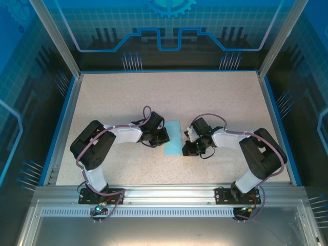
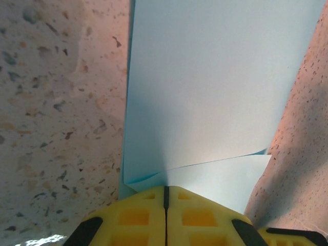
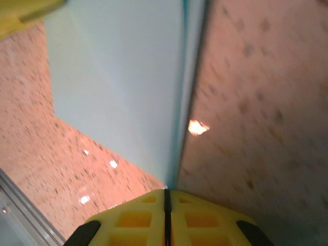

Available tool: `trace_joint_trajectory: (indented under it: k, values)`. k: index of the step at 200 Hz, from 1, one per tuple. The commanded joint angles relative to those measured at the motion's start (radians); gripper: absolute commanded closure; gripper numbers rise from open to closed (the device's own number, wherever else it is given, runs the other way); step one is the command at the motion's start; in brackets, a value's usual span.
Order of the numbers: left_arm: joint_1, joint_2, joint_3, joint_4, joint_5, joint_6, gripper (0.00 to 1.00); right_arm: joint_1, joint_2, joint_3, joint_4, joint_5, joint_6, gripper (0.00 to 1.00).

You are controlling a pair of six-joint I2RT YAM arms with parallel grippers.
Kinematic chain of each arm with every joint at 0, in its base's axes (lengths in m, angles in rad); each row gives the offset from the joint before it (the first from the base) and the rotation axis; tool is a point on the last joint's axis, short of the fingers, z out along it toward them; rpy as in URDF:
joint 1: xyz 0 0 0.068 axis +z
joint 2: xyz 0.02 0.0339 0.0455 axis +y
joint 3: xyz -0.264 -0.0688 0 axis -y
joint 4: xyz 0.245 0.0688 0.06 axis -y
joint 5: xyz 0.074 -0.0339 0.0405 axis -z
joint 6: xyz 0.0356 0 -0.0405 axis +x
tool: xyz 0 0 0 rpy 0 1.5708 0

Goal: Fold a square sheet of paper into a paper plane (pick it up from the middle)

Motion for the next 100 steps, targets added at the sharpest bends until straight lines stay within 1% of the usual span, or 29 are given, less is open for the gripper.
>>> trace_joint_trajectory:
  k: [1, 17, 44, 67, 74, 75, 81, 100]
  values:
    - [0.003, 0.016, 0.019, -0.072, -0.039, 0.02, 0.95, -0.028, -0.079, -0.004, -0.102, -0.01, -0.019, 0.92]
    - [0.001, -0.012, 0.036, -0.046, -0.01, 0.022, 0.92, -0.035, -0.129, 0.025, -0.072, 0.0, -0.007, 0.9]
    - [0.001, -0.079, 0.068, -0.036, -0.005, 0.017, 0.8, -0.037, -0.14, 0.092, -0.006, 0.044, 0.008, 0.86]
    - [0.001, -0.125, 0.052, -0.012, -0.025, -0.006, 0.71, -0.038, -0.067, 0.168, 0.034, 0.067, 0.01, 0.85]
    - [0.001, -0.133, 0.036, 0.005, -0.025, -0.018, 0.71, -0.038, -0.04, 0.17, 0.047, 0.067, 0.013, 0.85]
    - [0.001, -0.134, 0.034, 0.007, -0.024, -0.018, 0.71, -0.039, -0.036, 0.195, 0.047, 0.067, 0.014, 0.85]
    - [0.001, -0.14, 0.02, 0.018, -0.023, -0.029, 0.7, -0.038, -0.013, 0.218, 0.053, 0.066, 0.016, 0.84]
    - [0.001, -0.149, -0.022, 0.047, -0.02, -0.055, 0.7, -0.038, 0.046, 0.252, 0.069, 0.03, 0.015, 0.84]
